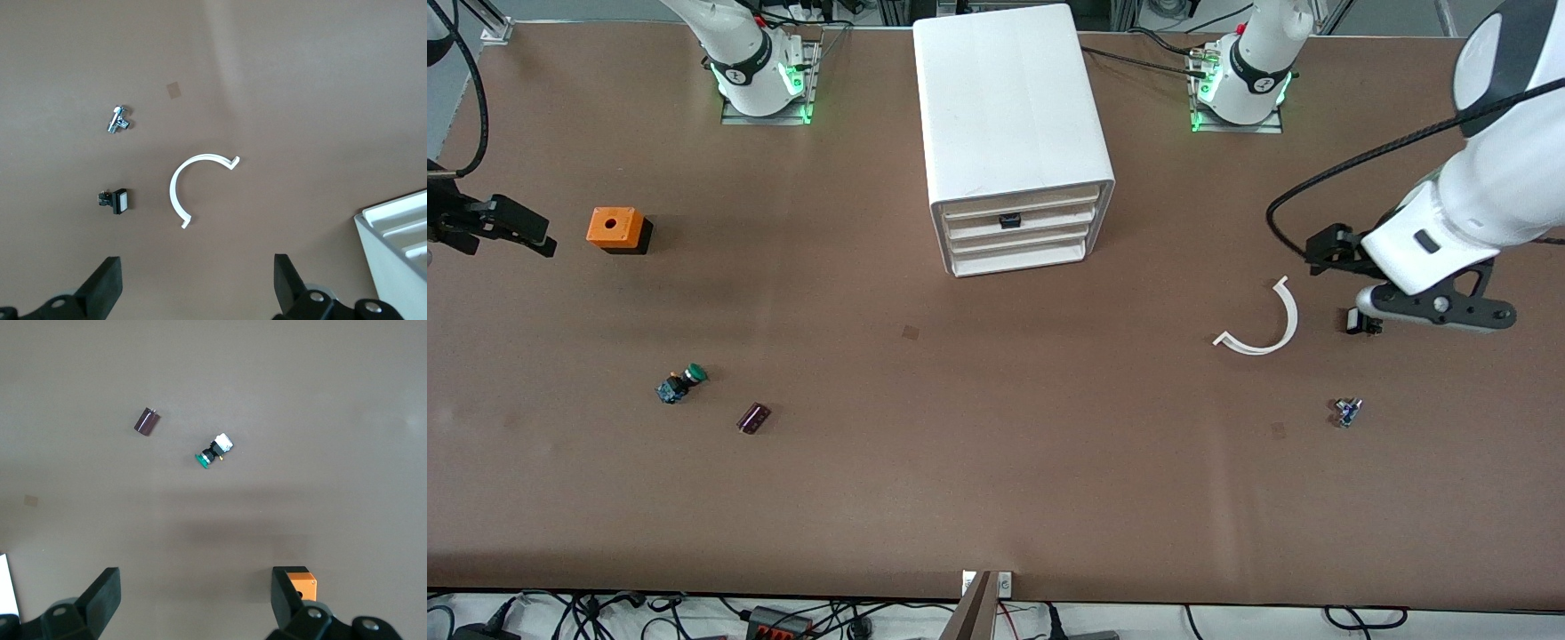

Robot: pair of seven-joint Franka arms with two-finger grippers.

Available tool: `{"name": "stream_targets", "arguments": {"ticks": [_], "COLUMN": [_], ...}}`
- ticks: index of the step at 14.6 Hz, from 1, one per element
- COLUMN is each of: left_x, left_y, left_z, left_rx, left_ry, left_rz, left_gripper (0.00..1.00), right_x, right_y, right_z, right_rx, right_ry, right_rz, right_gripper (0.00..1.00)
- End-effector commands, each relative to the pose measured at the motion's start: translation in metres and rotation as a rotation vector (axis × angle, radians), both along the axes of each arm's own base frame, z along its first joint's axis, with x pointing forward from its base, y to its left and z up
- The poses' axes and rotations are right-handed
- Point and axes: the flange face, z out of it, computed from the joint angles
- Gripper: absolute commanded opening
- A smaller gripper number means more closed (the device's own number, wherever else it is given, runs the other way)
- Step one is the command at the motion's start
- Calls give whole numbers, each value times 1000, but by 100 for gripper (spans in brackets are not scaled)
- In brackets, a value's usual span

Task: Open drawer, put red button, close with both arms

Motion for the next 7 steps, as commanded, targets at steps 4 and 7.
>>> {"name": "stream_targets", "arguments": {"ticks": [4, 7], "left_x": [-43, -50], "left_y": [43, 49], "left_z": [-31, -7], "left_rx": [-107, -73], "left_ry": [-114, -178], "left_rz": [8, 0], "left_gripper": [100, 100], "right_x": [-6, -12], "right_y": [1, 3], "right_z": [5, 6], "right_rx": [-10, -7], "right_ry": [27, 33], "right_rz": [10, 10], "right_gripper": [100, 100]}}
